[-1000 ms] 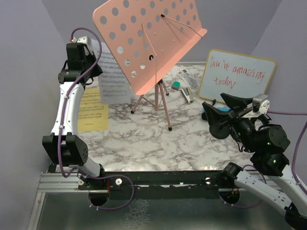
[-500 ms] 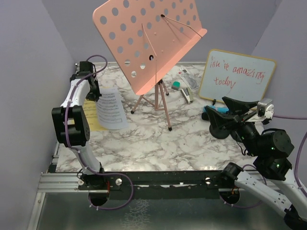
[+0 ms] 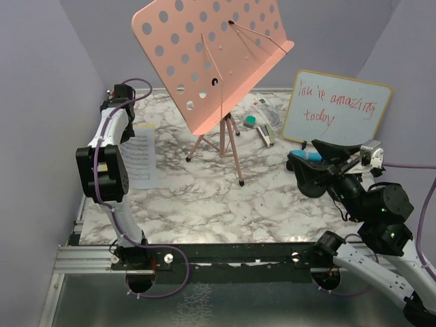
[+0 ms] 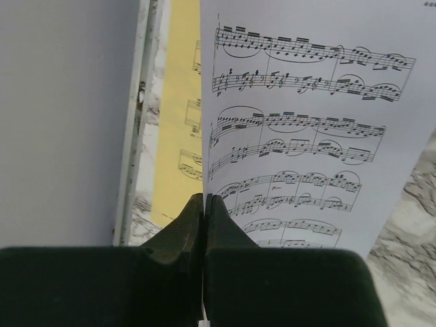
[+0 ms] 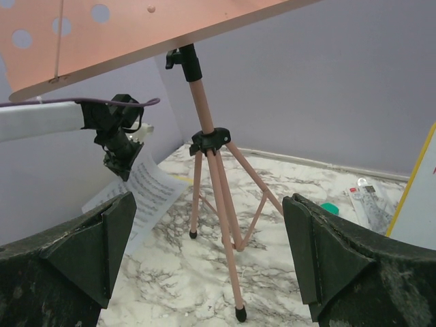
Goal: Pack up the instrument practice props
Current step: Place the sheet music at the center of the board.
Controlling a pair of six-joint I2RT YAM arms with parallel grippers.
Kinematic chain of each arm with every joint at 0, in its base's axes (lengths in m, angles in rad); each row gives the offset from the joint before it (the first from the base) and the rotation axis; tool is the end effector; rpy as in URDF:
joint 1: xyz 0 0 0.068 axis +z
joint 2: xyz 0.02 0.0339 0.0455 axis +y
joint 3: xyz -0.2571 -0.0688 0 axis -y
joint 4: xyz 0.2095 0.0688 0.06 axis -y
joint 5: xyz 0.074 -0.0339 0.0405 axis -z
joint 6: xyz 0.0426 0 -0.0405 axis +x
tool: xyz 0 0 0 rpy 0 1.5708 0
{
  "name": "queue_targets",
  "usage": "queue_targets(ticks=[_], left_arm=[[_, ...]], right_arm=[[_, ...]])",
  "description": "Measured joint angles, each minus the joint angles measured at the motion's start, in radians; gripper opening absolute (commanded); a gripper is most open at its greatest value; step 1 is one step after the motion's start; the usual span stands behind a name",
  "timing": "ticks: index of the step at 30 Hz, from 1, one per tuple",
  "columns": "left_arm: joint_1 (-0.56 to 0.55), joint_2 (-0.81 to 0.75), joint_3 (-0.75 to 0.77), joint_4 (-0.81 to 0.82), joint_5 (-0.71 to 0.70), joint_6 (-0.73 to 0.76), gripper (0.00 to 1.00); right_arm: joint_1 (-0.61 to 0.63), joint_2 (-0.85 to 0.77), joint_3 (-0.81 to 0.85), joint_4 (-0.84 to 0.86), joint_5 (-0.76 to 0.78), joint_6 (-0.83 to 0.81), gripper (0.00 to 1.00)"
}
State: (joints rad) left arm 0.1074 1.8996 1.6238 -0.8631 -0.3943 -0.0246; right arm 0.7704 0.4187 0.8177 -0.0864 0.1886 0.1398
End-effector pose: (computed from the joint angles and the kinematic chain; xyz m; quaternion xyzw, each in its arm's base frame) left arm 0.3645 0.0558 0.2546 -0.1051 0.9530 0.1999 0.2020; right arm 0.0523 0.0396 0.3903 -0.1093 0.5805 0.3041 0.7474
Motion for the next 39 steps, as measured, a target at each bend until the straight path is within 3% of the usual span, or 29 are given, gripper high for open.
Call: queue_targets(ticks=[12,39], left_arm=[[0.002,0.092,0.048,0.023,-0.137,0.063,0.00],[-0.015,0.092,-0.061,0.227,-0.099,0.183,0.03]], right_arm=[[0.000,0.004,-0.002,-0.015,-0.001,0.002,0.97],[0.000,0.026,-0.002,-0.015,-0.003,-0.002,0.97]])
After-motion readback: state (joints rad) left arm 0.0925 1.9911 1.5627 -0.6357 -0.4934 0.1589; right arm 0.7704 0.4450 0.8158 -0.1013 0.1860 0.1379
